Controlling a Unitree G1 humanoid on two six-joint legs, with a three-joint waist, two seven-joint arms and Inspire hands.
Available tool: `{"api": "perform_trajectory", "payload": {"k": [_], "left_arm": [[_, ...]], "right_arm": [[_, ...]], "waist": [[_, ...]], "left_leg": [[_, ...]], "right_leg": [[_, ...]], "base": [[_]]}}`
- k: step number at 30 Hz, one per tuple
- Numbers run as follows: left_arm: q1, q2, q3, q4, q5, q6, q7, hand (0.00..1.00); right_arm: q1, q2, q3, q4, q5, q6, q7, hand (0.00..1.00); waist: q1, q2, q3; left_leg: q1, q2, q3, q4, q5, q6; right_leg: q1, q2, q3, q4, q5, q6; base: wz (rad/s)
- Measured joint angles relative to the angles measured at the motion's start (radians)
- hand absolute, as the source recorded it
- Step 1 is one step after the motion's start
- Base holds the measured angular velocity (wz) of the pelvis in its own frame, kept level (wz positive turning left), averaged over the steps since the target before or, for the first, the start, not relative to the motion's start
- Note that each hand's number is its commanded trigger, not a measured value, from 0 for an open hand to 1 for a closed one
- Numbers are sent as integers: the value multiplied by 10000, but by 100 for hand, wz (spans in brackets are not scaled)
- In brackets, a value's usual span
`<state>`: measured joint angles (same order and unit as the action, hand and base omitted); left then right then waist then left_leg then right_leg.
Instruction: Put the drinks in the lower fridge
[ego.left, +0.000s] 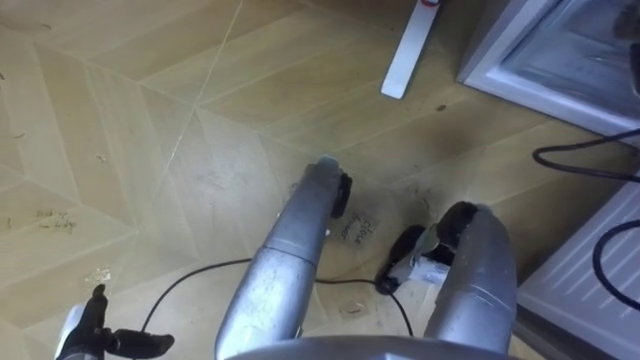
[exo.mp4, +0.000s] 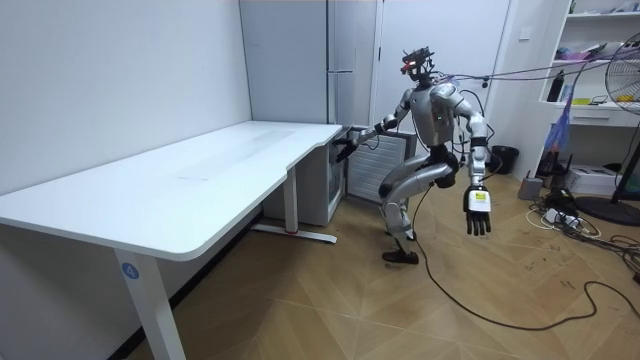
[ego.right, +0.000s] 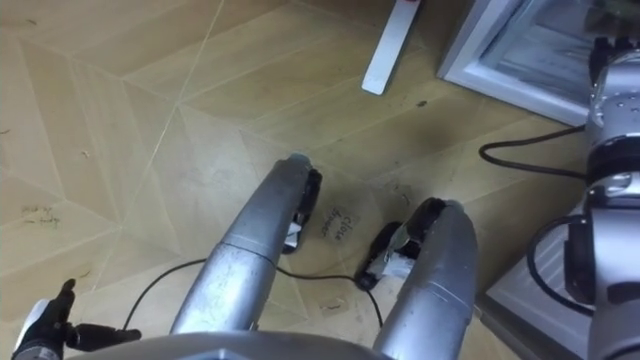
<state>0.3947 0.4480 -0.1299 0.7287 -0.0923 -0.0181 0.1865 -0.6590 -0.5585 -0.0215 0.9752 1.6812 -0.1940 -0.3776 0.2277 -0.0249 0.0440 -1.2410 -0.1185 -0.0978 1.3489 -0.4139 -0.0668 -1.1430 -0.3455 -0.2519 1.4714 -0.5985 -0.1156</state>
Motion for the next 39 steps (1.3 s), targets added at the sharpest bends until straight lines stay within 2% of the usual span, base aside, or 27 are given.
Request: {"api": "perform_trajectory", "payload": {"k": [7,13,15,19,23,24,28,30,33,35,38,39], "left_arm": [[-9,29,51,-24,171,-87,9,0],[-13,44,43,-9,189,-214,152,0],[-25,51,61,10,173,-255,386,0],[-325,41,56,87,79,-267,449,0],[-679,48,54,203,81,-271,445,0],[-756,50,50,320,84,-278,423,0],[-860,89,32,705,65,-159,322,0],[-891,229,32,774,-38,-82,159,0],[-1047,421,57,914,-225,1,-48,0],[-1222,458,85,1098,-226,76,-134,0],[-1472,455,75,1322,-227,220,-444,0],[-1541,395,37,1370,-234,222,-494,0]], "right_arm": [[-15,-11,0,0,-81,-116,0,0],[-16,-10,14,-75,-64,-55,7,0],[-16,8,42,-74,-56,114,11,0],[-7,13,425,-73,-69,178,88,0],[11,11,673,357,-420,770,363,0],[20,5,772,593,-433,907,584,0],[254,-11,1074,1730,-948,1397,1852,0],[665,-112,1349,2256,-1711,1711,2716,0],[1412,-379,1882,2461,-3000,2010,3820,0],[1863,-464,2224,2773,-3922,2049,4464,0],[2446,-450,2756,3217,-5729,2299,5257,0],[2785,-411,2995,3245,-6445,2307,5538,0]], "waist": [[-31,9,-3],[-200,-108,25],[-262,-101,22],[-317,-111,28],[-403,-163,62],[-420,-223,98],[-453,-322,153],[-491,-347,159],[-528,-478,132],[-523,-521,98],[-519,-512,90],[-519,-472,62]], "left_leg": [[71,-2,-35,-203,57,24],[280,8,-74,-999,350,75],[427,54,-185,-1293,414,65],[726,204,-139,-1873,588,148],[1431,254,-144,-2691,772,163],[1643,262,-137,-2903,805,164],[2223,395,-188,-3324,819,177],[2550,543,-276,-3596,828,194],[3032,558,-396,-3979,833,206],[3435,589,-408,-4228,833,215],[4236,722,-346,-4624,803,277],[4588,759,-361,-4866,784,309]], "right_leg": [[232,-66,-194,-236,-44,101],[394,-5,-340,-966,233,240],[580,150,-458,-1366,384,317],[836,255,-580,-1981,651,267],[1474,394,-647,-2776,908,272],[1668,421,-655,-2977,967,257],[2372,565,-879,-3552,1036,311],[2902,787,-1096,-4061,1099,428],[3501,899,-1312,-4613,1164,507],[3966,1050,-1363,-4992,1219,625],[4835,1248,-1403,-5638,1334,769],[5184,1374,-1393,-5962,1410,853]], "base": [[8],[5],[-4],[-8],[-2],[0],[4],[9],[8],[5],[-5],[-7]]}}
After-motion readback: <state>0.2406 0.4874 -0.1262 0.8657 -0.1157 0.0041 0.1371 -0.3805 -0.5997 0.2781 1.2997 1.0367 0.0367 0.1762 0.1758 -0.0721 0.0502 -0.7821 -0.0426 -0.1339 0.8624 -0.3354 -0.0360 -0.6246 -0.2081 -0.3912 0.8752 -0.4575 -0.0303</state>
